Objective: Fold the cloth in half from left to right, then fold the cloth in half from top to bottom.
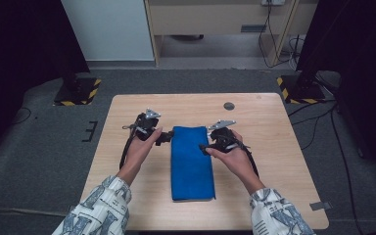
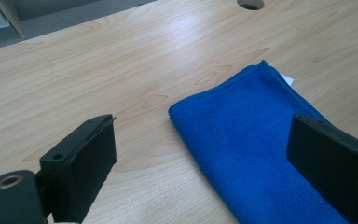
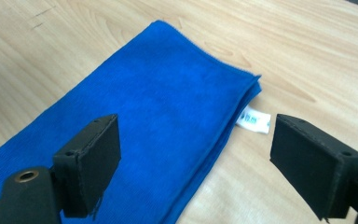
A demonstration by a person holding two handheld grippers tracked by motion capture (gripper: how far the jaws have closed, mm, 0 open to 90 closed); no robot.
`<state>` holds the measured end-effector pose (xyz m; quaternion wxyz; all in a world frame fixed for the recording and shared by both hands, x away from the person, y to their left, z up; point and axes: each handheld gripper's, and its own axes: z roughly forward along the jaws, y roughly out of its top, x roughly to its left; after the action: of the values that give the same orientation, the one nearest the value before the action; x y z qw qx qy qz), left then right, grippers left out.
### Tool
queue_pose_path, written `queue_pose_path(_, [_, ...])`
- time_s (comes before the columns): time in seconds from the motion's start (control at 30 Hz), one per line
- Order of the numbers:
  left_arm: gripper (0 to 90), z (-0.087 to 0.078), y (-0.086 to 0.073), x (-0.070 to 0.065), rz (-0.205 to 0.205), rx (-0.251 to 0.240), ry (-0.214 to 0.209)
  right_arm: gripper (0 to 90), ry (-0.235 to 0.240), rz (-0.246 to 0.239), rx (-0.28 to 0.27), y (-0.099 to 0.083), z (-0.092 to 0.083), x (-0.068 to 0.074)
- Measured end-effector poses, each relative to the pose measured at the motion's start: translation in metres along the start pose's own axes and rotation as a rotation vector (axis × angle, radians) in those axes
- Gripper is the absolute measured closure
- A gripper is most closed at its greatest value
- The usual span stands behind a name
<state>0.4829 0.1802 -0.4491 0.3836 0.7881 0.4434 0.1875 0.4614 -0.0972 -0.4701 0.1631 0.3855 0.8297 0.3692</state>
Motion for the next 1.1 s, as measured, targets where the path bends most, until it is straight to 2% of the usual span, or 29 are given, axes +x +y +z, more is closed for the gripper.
queue_pose_path(0.23, [8.3,-0.002,0.001,0.005,-0.01,0.01,0.007,15.5,0.007,0.006,-0.006,0.018,0.006,-0.011])
queue_pose_path(0.33, [8.2,-0.002,0.003,0.007,-0.019,0.006,0.007,15.6,0.003,-0.002,0.0,0.021,0.01,-0.014])
queue_pose_path(0.53, [8.2,0.001,0.006,0.006,-0.028,0.022,0.009,17.4,-0.012,0.016,0.005,0.027,0.017,-0.02])
queue_pose_path(0.73, [8.3,0.014,0.006,0.008,-0.05,0.065,0.002,22.9,-0.036,0.026,0.036,0.031,0.028,-0.025])
queue_pose_path(1.0, [10.7,0.033,0.009,0.01,-0.054,0.078,0.009,33.9,-0.059,0.066,0.063,0.038,0.044,-0.036])
queue_pose_path(1.1, [14.3,0.037,0.009,0.011,-0.059,0.074,0.01,38.4,-0.057,0.092,0.064,0.038,0.049,-0.04])
